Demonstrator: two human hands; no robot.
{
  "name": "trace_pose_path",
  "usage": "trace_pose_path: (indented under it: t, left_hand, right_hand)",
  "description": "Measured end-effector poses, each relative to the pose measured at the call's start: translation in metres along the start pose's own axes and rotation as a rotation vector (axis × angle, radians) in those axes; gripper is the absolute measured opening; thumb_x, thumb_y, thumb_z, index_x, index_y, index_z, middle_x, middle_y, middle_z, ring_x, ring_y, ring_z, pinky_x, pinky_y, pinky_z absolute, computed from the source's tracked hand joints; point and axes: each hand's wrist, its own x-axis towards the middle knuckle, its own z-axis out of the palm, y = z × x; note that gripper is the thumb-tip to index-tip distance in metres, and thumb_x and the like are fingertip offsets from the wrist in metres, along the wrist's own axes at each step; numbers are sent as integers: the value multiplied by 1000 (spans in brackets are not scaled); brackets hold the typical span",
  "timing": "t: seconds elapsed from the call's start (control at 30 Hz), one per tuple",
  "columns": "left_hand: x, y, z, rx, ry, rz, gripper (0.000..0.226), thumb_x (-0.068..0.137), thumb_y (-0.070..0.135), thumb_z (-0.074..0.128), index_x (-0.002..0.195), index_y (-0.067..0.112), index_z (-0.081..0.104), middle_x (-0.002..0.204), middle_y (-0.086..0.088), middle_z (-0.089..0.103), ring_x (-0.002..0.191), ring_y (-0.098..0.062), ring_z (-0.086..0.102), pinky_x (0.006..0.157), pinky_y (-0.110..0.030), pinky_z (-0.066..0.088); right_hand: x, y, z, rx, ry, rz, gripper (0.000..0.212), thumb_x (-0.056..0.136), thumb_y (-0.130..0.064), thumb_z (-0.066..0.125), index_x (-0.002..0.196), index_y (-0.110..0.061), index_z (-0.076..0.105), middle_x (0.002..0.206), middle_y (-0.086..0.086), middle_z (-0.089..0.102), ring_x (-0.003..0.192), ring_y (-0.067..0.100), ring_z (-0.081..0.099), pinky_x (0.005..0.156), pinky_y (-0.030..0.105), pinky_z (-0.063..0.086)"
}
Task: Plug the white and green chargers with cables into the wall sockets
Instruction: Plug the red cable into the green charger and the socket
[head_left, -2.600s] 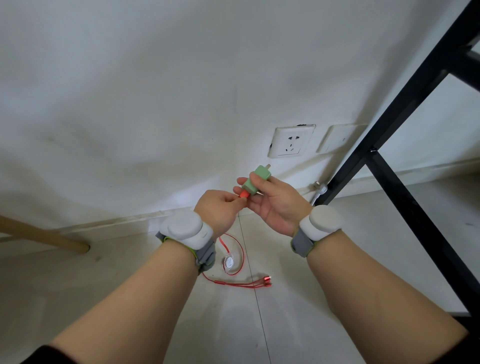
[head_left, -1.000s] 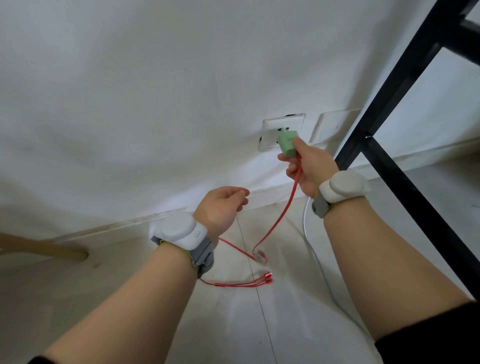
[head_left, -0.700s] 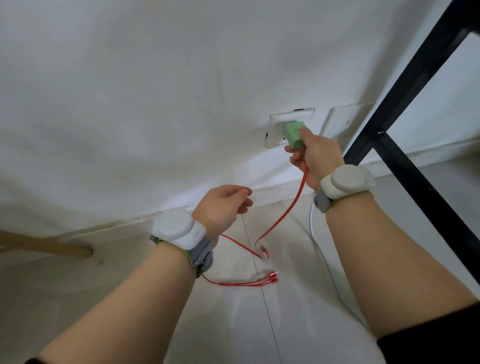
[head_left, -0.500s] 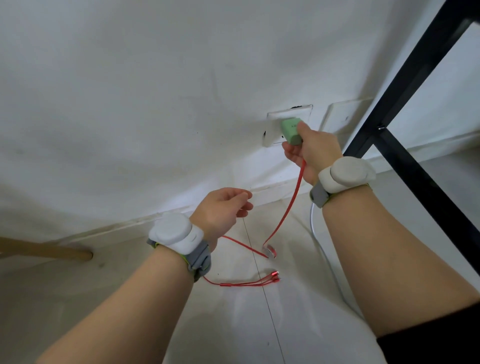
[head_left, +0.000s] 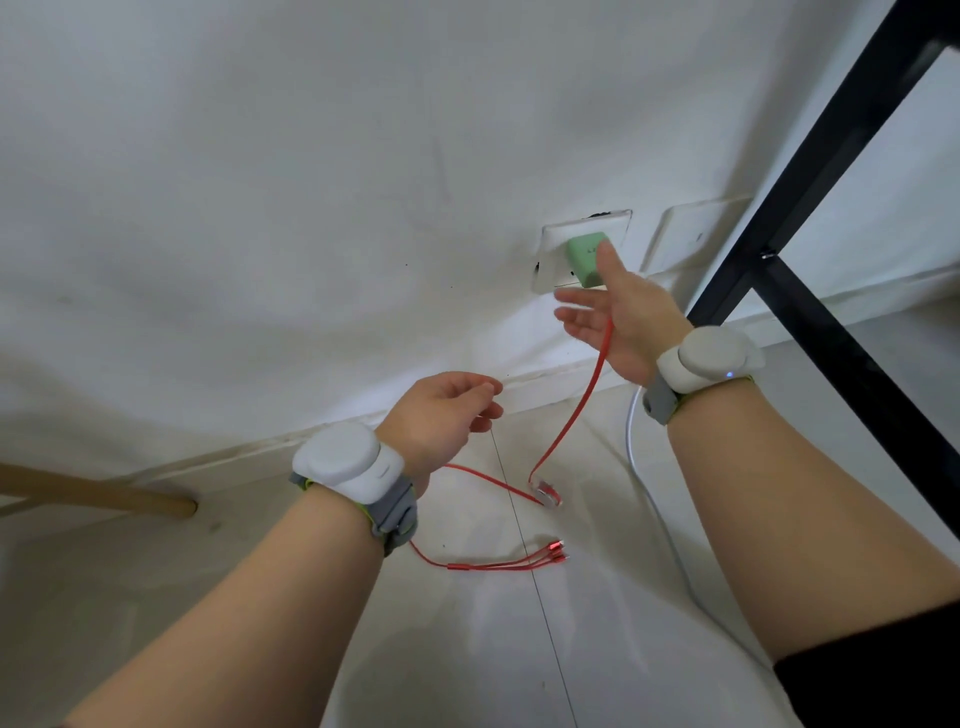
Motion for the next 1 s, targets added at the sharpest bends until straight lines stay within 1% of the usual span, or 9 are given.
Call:
trace_pose_path:
  t: [0.1,0.17,0.23,0.27,0.4,0.53,0.73,0.9,1.0]
  left_hand:
    - [2,2,-2,-3,0,11,19,94,20,46,99,20,65,88,1,66,77,-12,60,74,-25,45]
    - [3,3,-2,-1,-6,18,20,94,19,46,99,19,65,86,0,65,74,-11,59,68,-21,44]
    - [3,3,0,30,-18,27,22,94,19,46,103,16,66,85,1,65,74,-11,58,68,-20,45]
    - [3,3,2,60,-26,31,23,94,19,46,105,16,65,86,2,65,76,-12,59,72,-22,46]
    - [2,1,3,214,-45,28,25,94,22,46,111,18,63,102,0,66,92,-17,61,83,-28,48]
    - [1,-4,1,401,-43,27,35,91,29,52,124,19,58,127,-3,61,116,-21,56,99,-28,41]
    - [-4,-7,3,627,-89,86,47,92,32,50,138,24,41,138,1,50,121,-20,50,85,-17,31]
    - [2,-6,6,547,33,141,27,95,30,43,100,16,65,95,-6,65,86,-25,61,72,-28,44]
    - [5,-4,4,338,77,139,27,94,26,45,74,20,62,83,-7,70,82,-27,69,79,-33,51]
  right_hand:
    - [-10,22,-16,-360,-244,129,45,89,-35,57,129,-20,45,120,7,61,106,23,59,102,40,43]
    - [-15,43,-27,-812,-395,237,45,87,-32,62,130,-24,50,125,1,59,115,20,55,103,37,42]
    - [-19,63,-32,-1182,-438,256,37,88,-37,58,124,-26,59,121,-3,63,110,16,59,97,32,48]
    - [-21,69,-32,-1208,-405,261,34,89,-38,58,118,-23,64,115,-2,67,104,16,64,92,30,51]
    - [-22,69,-19,-837,-313,261,30,96,-26,47,108,-4,64,105,14,71,86,20,69,81,26,54]
    - [-25,49,-4,-439,-300,185,28,100,-25,39,95,-8,61,89,10,70,74,17,69,69,22,54]
    - [-34,27,11,-101,-429,124,29,100,-25,37,93,-9,61,73,1,74,66,13,70,58,18,54]
    - [-38,15,16,57,-435,78,32,99,-30,36,94,-12,62,75,0,75,68,12,71,59,18,54]
    - [-39,15,11,10,-466,68,36,89,-41,48,113,-16,57,101,3,72,93,17,69,79,24,54]
